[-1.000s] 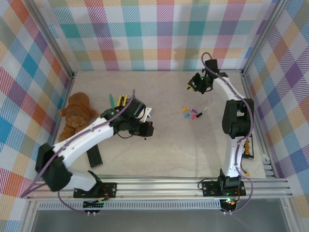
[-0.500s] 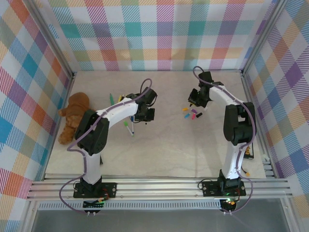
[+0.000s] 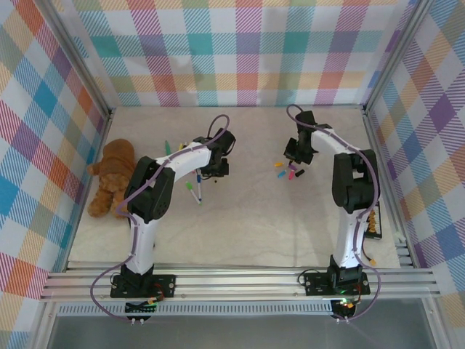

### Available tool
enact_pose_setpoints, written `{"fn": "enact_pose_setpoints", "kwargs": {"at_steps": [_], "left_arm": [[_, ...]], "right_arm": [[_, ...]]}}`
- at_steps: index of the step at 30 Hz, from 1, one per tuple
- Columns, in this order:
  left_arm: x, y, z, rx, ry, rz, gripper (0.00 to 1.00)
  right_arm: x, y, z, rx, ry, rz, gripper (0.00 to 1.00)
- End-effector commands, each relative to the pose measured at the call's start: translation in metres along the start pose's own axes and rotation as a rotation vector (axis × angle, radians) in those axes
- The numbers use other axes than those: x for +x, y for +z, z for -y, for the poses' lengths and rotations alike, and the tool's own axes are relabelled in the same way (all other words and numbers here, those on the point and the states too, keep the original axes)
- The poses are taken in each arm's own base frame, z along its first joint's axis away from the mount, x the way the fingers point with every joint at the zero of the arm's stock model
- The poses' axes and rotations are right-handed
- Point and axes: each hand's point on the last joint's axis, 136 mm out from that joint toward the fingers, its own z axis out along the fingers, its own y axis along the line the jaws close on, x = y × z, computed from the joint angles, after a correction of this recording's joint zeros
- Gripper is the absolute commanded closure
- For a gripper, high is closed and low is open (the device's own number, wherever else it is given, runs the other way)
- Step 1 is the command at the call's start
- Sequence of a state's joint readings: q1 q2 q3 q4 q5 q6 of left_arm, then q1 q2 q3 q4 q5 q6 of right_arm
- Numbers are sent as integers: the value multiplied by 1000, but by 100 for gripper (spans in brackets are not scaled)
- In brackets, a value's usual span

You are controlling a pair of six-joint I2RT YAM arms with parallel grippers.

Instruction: Open the pen caps

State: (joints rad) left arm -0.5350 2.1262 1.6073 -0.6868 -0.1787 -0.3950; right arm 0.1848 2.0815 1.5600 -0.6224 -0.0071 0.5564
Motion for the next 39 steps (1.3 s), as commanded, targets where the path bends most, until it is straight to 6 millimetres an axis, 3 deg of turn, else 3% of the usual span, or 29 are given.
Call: {"fn": "enact_pose_setpoints", "kwargs": {"at_steps": [1,13,20,24,30,34,39], "left_arm": [[-5,-1,-10,-54,-2,5,76],[-18,-14,-9,-38,-4,43,71],[-23,-39,-12,-20,-11,83,71],[-23,-65,-24,-30,-38,136,71],[-1,-97,-61,-103,-94,190,67],[24,-94,-78,-125,-128,191,64],[46,-73,-75,-84,-142,140,64]], "right_arm": [[-4,5,6,22,8,-7,95],[1,6,13,60,1,-28,70],[4,-13,13,43,-4,-5,68],[6,-37,12,25,-12,36,68],[30,-77,-7,-92,-44,71,67],[56,-85,-21,-130,-98,71,64],[82,-85,-39,-166,-143,47,64]]}}
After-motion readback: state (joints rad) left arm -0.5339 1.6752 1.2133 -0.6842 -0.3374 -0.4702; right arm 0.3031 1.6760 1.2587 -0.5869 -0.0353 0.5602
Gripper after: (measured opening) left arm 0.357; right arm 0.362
